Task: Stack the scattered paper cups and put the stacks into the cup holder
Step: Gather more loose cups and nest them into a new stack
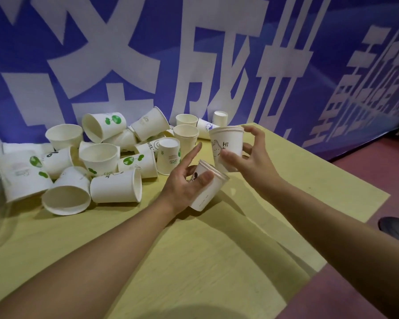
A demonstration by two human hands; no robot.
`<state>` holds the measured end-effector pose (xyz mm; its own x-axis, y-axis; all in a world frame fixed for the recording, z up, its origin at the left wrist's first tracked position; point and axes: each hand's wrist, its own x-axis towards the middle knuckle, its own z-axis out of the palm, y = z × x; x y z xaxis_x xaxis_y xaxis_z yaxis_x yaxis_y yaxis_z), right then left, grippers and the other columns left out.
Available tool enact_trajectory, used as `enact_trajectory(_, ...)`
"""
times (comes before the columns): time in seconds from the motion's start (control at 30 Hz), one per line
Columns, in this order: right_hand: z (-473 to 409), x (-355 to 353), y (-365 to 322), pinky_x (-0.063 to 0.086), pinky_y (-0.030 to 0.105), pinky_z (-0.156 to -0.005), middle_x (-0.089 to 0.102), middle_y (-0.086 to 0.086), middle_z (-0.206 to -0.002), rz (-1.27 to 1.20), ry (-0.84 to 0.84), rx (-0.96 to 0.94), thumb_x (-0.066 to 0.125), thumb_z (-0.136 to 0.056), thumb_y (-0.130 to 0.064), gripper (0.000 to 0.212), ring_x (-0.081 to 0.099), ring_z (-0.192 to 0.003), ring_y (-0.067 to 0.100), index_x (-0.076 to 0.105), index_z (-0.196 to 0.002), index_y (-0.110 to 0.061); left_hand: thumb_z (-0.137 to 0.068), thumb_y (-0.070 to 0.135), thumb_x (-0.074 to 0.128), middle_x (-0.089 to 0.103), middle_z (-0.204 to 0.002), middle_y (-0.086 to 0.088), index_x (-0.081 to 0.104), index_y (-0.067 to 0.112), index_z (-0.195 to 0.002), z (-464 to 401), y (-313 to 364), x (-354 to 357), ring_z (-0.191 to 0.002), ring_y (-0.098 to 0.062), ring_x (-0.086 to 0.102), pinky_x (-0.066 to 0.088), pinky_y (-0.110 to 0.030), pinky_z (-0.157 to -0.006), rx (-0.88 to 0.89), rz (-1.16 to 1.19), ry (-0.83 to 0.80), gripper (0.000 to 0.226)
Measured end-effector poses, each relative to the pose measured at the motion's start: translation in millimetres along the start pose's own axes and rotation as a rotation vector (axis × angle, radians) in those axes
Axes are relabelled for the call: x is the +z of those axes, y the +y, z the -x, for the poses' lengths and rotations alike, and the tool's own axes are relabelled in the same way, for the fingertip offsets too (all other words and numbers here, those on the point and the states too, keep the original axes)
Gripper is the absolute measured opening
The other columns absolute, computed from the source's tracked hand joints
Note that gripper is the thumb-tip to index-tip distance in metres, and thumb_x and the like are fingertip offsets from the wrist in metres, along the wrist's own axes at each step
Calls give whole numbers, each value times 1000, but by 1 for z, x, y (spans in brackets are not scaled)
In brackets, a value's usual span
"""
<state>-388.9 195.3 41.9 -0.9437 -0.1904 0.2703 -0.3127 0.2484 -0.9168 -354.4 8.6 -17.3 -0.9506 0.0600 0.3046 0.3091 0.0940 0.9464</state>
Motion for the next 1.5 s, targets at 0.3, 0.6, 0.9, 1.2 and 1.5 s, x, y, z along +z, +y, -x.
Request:
enact_trajectory(0.3, 22, 24, 9, 59, 22, -69, 54, -9, -126, -126, 91, -19, 74, -86, -37, 68, 69, -94, 4, 32, -140, -43, -69, 76, 67, 61, -132, 14, 23, 63, -148, 0, -3, 3, -121, 2, 58, 57, -30, -92, 27, -45, -27, 92)
enact_trajectory(0.6, 28, 35, 31, 54, 40, -99, 66, -17, -125, -40, 12, -2, 56, -101, -36, 27, 62, -113, 4, 63, -126, -36, -78, 70, 60, 54, -134, 10, 35, 64, -132, -1, 0, -1, -110, -10, 62, 55, -26, -80, -5, 38, 139, 60)
enact_trajectory(0.9, -101, 19, 48, 50, 36, -101, 54, -3, -142, 647, 18, -24, 68, -94, -22, 45, 56, -119, 18, 58, -136, -33, -70, 66, 69, 65, -123, -3, 54, 47, -126, -15, -10, -5, -104, -29, 68, 61, -45, -80, -86, 212, 284, 60)
enact_trajectory(1.2, -204, 37, 79, 53, 44, -95, 57, 0, -138, 838, -43, -145, 77, -87, -27, 57, 59, -117, 25, 53, -139, -31, -70, 62, 69, 70, -114, 4, 58, 54, -118, -23, -17, -7, -95, -20, 70, 60, -38, -75, -91, 269, 244, 49)
enact_trajectory(1.5, -223, 31, 85, 57, 45, -94, 52, 5, -145, 924, -154, -82, 78, -86, -31, 76, 58, -120, 30, 36, -149, -39, -73, 58, 71, 70, -107, 8, 61, 49, -119, -23, -20, -7, -93, -17, 67, 59, -37, -76, -57, 285, 222, 48)
